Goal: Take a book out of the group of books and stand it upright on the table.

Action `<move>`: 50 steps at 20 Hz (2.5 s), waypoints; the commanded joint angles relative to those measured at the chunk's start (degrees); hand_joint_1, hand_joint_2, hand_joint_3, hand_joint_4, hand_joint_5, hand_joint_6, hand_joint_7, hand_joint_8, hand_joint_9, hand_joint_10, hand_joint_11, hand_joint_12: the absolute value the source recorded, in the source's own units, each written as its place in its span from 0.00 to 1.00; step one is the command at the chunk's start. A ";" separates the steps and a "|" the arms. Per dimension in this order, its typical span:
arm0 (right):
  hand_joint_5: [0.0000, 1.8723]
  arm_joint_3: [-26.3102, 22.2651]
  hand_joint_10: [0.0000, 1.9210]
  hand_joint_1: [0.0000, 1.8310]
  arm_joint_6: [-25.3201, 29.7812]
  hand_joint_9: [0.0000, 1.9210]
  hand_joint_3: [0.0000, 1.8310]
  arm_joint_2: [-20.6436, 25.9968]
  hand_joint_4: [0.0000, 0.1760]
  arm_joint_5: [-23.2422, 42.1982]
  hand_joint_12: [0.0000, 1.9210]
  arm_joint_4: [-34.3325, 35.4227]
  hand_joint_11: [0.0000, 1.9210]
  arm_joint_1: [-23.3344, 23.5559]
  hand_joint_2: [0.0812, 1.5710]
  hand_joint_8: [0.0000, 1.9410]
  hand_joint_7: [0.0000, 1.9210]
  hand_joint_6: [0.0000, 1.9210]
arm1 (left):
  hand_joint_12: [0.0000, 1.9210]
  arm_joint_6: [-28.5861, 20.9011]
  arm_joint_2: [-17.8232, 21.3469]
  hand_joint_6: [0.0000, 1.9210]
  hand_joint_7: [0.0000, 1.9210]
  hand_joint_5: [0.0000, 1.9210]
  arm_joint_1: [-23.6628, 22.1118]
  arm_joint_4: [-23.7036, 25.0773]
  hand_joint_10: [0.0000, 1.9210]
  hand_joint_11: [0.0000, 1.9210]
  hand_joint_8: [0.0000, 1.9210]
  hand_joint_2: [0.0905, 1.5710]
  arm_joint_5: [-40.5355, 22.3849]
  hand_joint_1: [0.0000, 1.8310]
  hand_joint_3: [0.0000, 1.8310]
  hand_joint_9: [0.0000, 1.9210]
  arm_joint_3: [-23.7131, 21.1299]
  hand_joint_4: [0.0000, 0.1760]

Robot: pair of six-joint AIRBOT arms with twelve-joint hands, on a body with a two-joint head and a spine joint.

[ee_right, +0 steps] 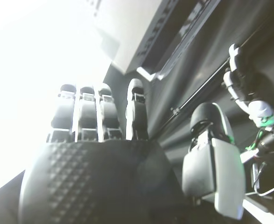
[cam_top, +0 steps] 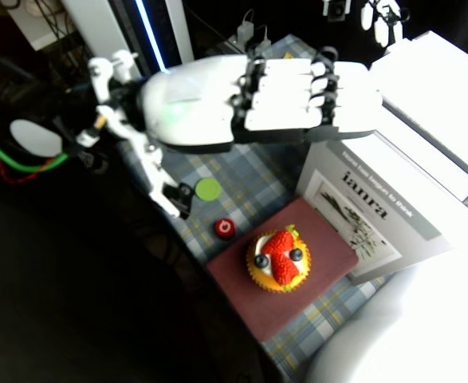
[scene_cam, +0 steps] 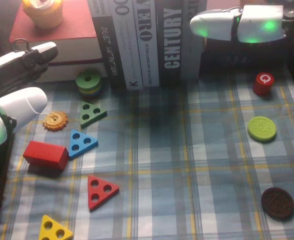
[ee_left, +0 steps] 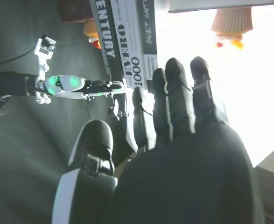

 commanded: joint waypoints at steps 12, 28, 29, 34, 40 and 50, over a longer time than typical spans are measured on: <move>0.13 -4.41 0.00 0.00 -3.08 0.00 0.00 1.94 1.00 0.09 0.00 -3.28 0.00 1.72 0.69 0.00 0.00 0.01 | 0.10 -0.44 -0.60 0.00 0.15 0.09 -0.80 0.57 0.00 0.00 0.00 0.88 -6.73 0.06 0.00 0.12 -0.11 1.00; 0.25 -15.66 0.00 0.03 0.63 0.00 0.01 9.40 0.87 15.62 0.00 -2.09 0.00 -14.35 0.80 0.00 0.00 0.00 | 0.10 -0.57 -1.01 0.00 0.15 0.09 -0.36 -0.36 0.00 0.00 0.00 0.88 -7.99 0.07 0.00 0.13 -0.87 1.00; 0.25 -16.30 0.00 0.04 1.03 0.00 0.01 10.07 0.91 17.34 0.00 -2.09 0.00 -15.37 0.81 0.00 0.00 0.00 | 0.11 -0.59 -1.04 0.00 0.15 0.10 -0.35 -0.44 0.00 0.01 0.00 0.88 -8.02 0.06 0.00 0.13 -0.87 1.00; 0.16 -19.14 0.00 0.10 2.08 0.00 0.00 12.41 0.83 27.01 0.00 -2.78 0.00 -19.72 0.83 0.00 0.00 0.00 | 0.16 -0.67 -1.32 0.00 0.15 0.10 0.07 -0.86 0.00 0.00 0.00 0.88 -8.04 0.06 0.00 0.13 -1.01 1.00; 0.35 -19.39 0.00 0.06 6.54 0.34 0.00 12.70 0.42 33.44 0.54 -6.32 0.11 -20.20 0.85 0.00 0.35 0.01 | 0.13 -0.71 -1.54 0.00 0.16 0.09 0.32 -1.34 0.01 0.00 0.01 0.89 -8.29 0.04 0.00 0.15 -1.05 1.00; 0.35 -14.46 0.00 0.06 9.33 0.34 0.00 9.38 0.42 37.05 0.54 7.08 0.10 -23.54 0.85 0.00 0.35 0.01 | 0.14 -18.44 -3.59 0.00 0.15 0.13 0.30 -0.97 0.00 0.00 0.00 0.90 -17.68 0.01 0.01 0.11 4.42 0.41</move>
